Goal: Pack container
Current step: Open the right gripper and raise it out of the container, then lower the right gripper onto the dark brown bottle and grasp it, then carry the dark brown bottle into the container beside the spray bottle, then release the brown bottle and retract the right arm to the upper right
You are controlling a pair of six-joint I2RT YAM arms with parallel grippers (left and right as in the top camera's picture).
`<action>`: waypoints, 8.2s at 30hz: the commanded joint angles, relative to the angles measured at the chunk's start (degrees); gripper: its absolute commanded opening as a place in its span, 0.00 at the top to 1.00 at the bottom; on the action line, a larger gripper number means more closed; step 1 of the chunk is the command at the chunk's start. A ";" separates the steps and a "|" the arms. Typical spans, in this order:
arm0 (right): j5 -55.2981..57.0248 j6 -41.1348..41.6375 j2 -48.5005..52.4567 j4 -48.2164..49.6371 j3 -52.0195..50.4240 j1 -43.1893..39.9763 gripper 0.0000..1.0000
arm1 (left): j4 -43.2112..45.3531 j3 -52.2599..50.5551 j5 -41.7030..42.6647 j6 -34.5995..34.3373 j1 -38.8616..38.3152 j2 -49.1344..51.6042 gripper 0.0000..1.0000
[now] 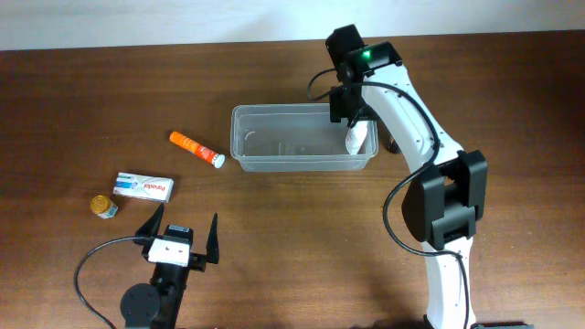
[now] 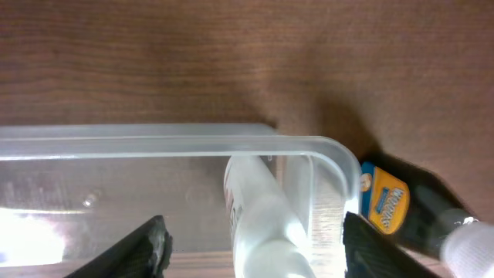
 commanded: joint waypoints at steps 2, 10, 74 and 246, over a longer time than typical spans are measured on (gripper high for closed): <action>0.70 -1.68 0.31 -1.84 6.38 -0.09 0.30 | 0.00 -0.44 -0.24 -0.13 0.26 -0.39 0.01; 0.92 -2.01 0.31 -9.88 16.79 -0.92 0.19 | 0.00 -0.44 -0.24 -0.13 0.26 -0.39 0.01; -12.22 -0.13 0.31 -4.57 -6.40 -17.44 0.81 | 0.00 -0.44 -0.24 -0.13 0.26 -0.39 0.01; -5.55 -3.32 -7.30 -25.57 23.71 -25.64 0.02 | -0.04 -0.44 -2.95 -0.09 0.26 -0.37 0.01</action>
